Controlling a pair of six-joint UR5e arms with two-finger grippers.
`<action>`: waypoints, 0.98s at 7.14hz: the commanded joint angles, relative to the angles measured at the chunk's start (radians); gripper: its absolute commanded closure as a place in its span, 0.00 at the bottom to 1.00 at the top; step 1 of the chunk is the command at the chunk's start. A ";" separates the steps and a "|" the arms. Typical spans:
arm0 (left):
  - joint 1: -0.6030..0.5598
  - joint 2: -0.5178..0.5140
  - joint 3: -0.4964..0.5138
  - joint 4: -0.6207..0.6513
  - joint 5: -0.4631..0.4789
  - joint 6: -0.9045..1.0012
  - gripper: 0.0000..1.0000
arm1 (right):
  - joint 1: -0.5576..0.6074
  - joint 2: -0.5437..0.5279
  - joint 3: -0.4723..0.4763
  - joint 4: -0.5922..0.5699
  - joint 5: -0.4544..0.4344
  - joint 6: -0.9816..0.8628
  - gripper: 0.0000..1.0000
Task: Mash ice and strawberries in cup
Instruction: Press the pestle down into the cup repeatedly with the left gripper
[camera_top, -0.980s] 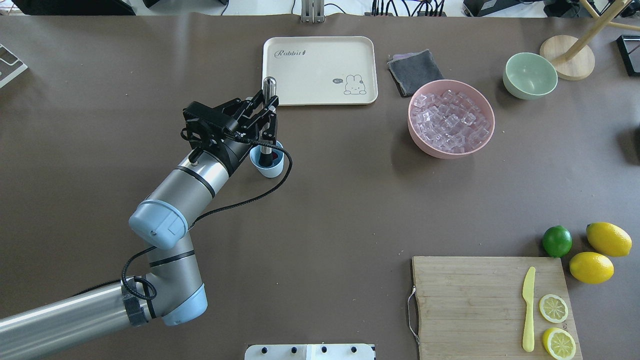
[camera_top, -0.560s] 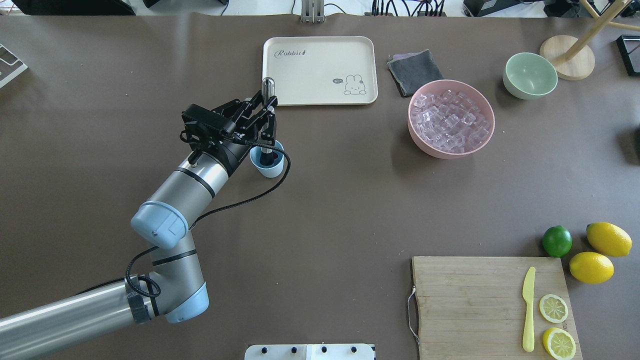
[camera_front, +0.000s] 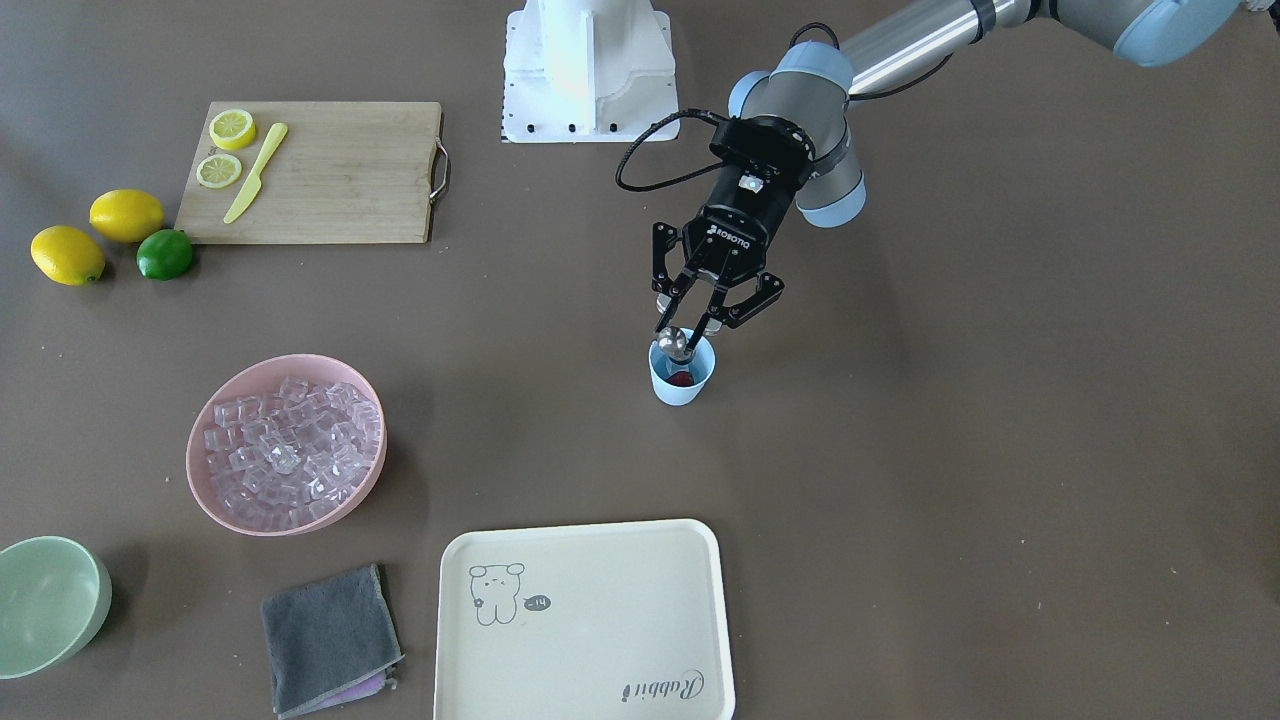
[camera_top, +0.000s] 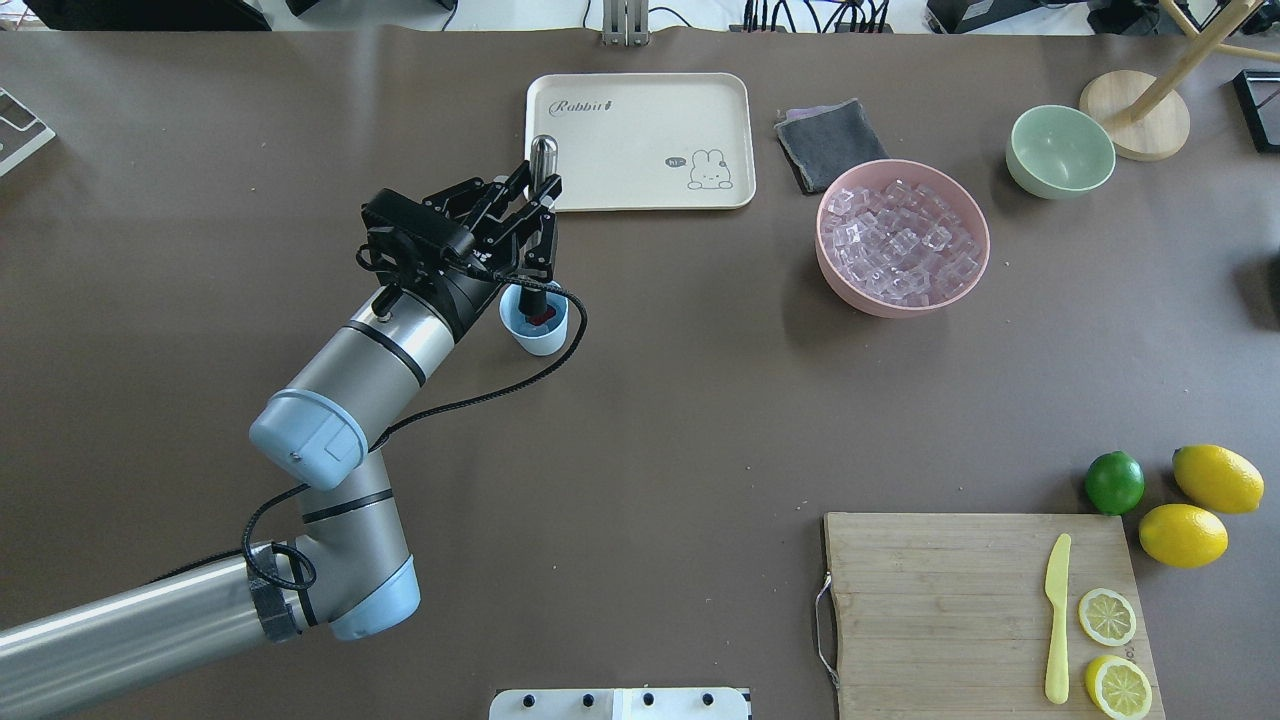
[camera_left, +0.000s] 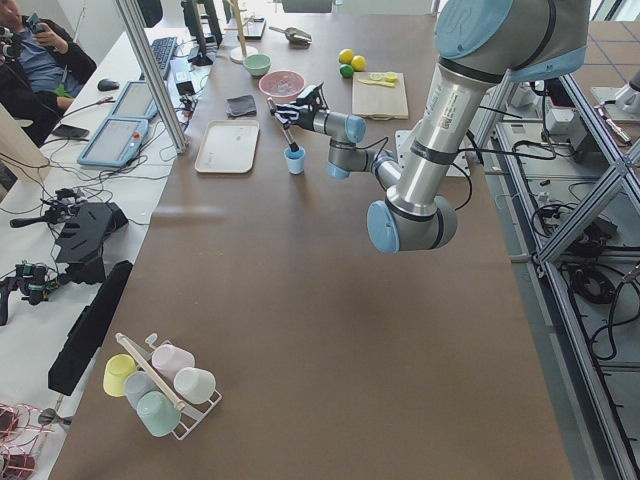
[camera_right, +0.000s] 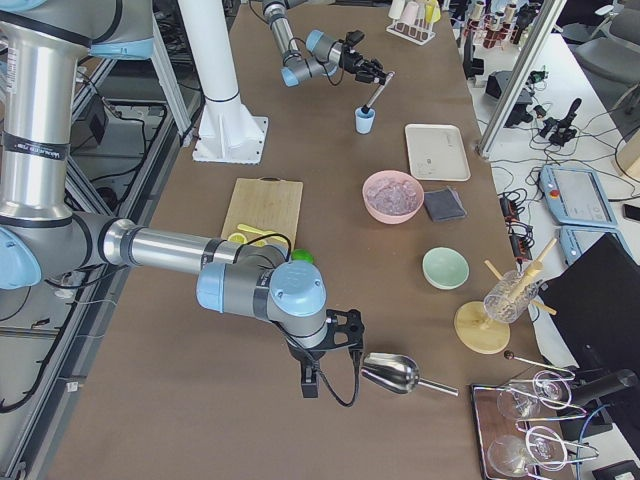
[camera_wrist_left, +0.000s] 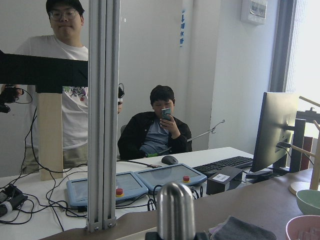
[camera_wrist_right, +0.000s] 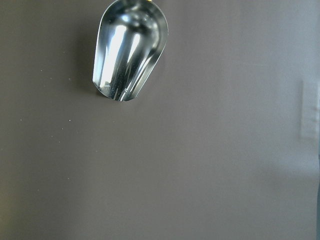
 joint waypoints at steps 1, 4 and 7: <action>0.027 -0.001 0.025 -0.006 0.019 -0.001 0.70 | 0.000 -0.001 0.000 0.000 -0.001 0.000 0.01; -0.027 -0.018 -0.039 0.024 0.008 -0.004 0.69 | 0.000 0.004 -0.008 0.002 -0.001 0.000 0.01; -0.252 0.002 -0.156 0.277 -0.336 -0.313 0.69 | 0.000 0.007 0.003 0.000 0.001 0.001 0.01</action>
